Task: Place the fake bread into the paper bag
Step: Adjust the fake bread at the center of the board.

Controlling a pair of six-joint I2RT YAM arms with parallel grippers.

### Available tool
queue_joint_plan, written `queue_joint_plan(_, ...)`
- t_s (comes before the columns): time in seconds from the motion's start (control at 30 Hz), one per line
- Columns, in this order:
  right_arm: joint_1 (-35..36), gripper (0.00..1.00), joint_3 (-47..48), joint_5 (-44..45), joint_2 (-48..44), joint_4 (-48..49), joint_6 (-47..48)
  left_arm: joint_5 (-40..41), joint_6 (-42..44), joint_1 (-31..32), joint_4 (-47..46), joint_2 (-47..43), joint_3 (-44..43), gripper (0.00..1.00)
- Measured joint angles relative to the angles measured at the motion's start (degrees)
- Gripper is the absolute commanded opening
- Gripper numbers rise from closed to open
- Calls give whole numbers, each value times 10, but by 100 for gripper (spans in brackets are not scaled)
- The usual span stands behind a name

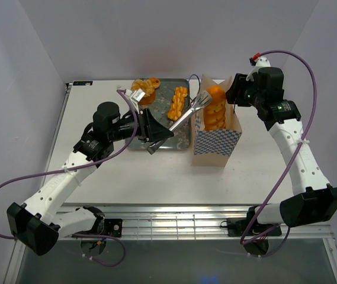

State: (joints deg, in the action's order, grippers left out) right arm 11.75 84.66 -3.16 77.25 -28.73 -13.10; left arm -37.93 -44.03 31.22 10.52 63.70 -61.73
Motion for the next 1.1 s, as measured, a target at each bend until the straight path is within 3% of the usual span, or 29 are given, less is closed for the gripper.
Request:
queue_joint_plan(0.5,3,54,0,2,0,0,0,75,-3,8,-8,108,-71,52)
queue_joint_plan(1.1,4,54,0,17,5,0,1,70,19,13,-15,190,-143,52)
